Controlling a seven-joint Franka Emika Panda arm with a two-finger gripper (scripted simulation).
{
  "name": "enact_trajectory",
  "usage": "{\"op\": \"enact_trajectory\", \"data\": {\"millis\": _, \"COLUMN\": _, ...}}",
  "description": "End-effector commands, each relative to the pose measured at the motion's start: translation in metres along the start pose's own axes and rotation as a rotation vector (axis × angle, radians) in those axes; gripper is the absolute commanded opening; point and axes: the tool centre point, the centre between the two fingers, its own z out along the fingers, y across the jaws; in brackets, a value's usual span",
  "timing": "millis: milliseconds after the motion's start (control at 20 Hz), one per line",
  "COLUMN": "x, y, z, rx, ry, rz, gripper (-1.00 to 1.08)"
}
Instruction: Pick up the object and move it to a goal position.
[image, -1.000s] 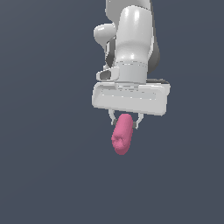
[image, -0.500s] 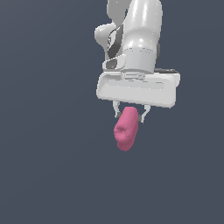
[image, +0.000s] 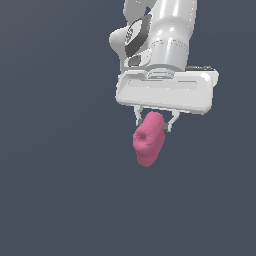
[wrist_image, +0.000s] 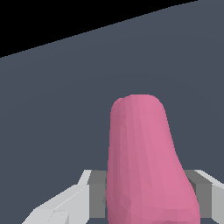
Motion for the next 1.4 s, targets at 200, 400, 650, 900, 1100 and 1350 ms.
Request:
{"op": "enact_trajectory", "data": {"millis": 200, "x": 0.010, "y": -0.008, "z": -0.016, "rx": -0.016, "ry": 0.056, "rz": 0.058, "gripper": -1.00}}
{"op": "enact_trajectory", "data": {"millis": 400, "x": 0.016, "y": -0.013, "z": -0.026, "rx": -0.027, "ry": 0.092, "rz": 0.096, "gripper": -1.00}}
{"op": "enact_trajectory", "data": {"millis": 650, "x": 0.024, "y": -0.020, "z": -0.040, "rx": -0.042, "ry": 0.140, "rz": 0.145, "gripper": -1.00}}
{"op": "enact_trajectory", "data": {"millis": 900, "x": 0.030, "y": -0.025, "z": -0.052, "rx": -0.055, "ry": 0.180, "rz": 0.188, "gripper": -1.00}}
{"op": "enact_trajectory", "data": {"millis": 1100, "x": 0.033, "y": -0.028, "z": -0.059, "rx": -0.064, "ry": 0.205, "rz": 0.214, "gripper": -1.00}}
{"op": "enact_trajectory", "data": {"millis": 1350, "x": 0.036, "y": -0.031, "z": -0.064, "rx": -0.072, "ry": 0.225, "rz": 0.236, "gripper": -1.00}}
